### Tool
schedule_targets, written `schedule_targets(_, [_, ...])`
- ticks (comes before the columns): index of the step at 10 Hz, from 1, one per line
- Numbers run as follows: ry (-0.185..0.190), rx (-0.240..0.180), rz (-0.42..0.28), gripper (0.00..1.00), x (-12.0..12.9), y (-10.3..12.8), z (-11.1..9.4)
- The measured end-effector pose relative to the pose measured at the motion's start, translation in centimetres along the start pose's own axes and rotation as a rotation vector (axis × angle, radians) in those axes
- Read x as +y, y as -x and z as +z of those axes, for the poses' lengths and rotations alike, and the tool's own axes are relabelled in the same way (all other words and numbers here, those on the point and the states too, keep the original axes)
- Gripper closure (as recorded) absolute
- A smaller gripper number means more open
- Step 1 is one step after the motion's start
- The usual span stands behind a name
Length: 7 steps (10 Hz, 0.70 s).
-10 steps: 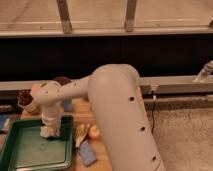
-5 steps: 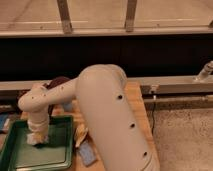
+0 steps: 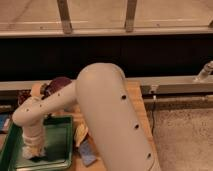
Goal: Wipe tray with towel
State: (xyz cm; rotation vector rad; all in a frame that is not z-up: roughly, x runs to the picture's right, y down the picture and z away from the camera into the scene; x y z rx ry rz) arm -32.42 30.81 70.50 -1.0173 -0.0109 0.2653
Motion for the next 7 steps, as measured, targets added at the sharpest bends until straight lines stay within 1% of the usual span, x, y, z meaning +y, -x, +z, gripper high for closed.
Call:
schedule_targets(2, [-0.014, -0.004, 0.057, 1.0, -0.9, -2.3, -0.7])
schedule_targets(3, [-0.022, -0.007, 0.099, 1.0, -2.6, -3.6, -1.4])
schedule_targets(4, [-0.026, 0.0, 0.115, 1.0, -3.9, -4.3, -1.8])
schedule_targets(5, [-0.027, 0.01, 0.132, 1.0, -5.9, -4.8, -2.1])
schedule_targets(7, [-0.02, 0.032, 0.145, 1.0, -8.7, -4.9, -1.9])
